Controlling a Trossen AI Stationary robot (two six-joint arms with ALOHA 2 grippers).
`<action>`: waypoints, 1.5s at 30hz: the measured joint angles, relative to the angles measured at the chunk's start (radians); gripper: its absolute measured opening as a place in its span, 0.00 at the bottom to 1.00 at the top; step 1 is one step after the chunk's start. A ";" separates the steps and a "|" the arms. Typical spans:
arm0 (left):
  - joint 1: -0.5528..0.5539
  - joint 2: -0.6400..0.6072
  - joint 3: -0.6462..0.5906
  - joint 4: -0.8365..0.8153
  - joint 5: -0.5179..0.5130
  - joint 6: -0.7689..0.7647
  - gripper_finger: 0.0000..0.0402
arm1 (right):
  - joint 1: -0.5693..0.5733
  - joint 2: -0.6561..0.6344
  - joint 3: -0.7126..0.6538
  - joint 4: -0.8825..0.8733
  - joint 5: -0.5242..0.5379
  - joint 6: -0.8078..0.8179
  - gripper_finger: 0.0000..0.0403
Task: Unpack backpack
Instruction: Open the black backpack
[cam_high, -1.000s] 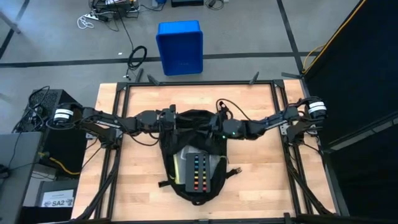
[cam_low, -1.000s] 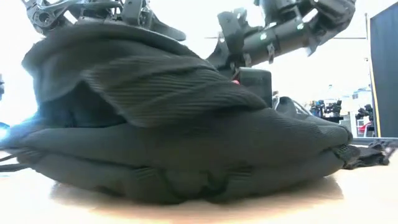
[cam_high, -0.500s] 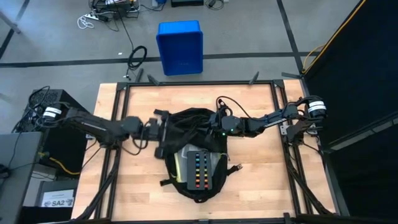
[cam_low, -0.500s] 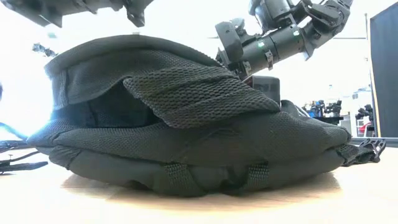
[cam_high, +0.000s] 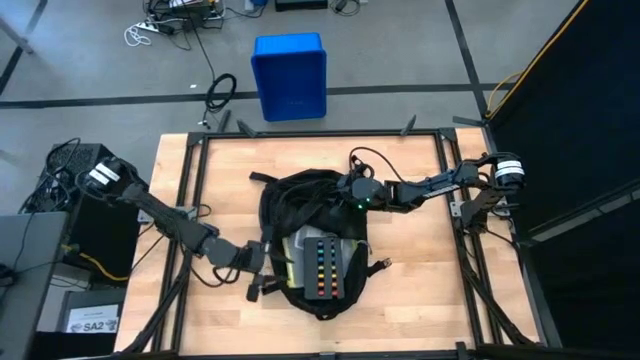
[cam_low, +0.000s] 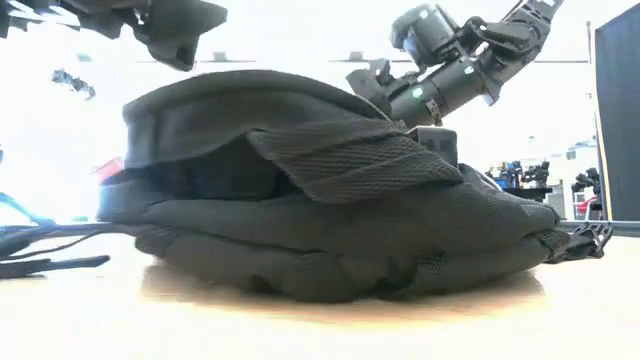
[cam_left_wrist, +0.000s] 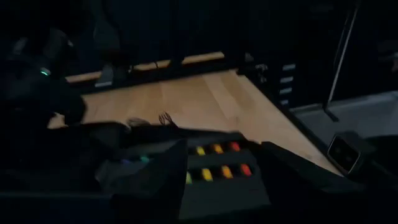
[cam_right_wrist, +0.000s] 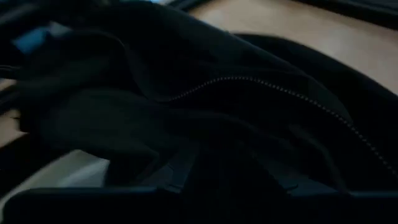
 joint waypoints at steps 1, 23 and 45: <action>-0.005 0.011 0.000 0.005 -0.002 0.000 0.43 | -0.006 0.000 0.000 -0.014 0.000 0.002 0.20; -0.009 0.053 0.000 0.045 -0.022 -0.053 0.43 | -0.022 -0.201 -0.003 0.107 -0.385 0.021 0.22; -0.009 0.044 0.006 0.011 -0.332 0.031 0.43 | 0.069 -0.271 -0.002 -0.023 -0.212 -0.102 0.20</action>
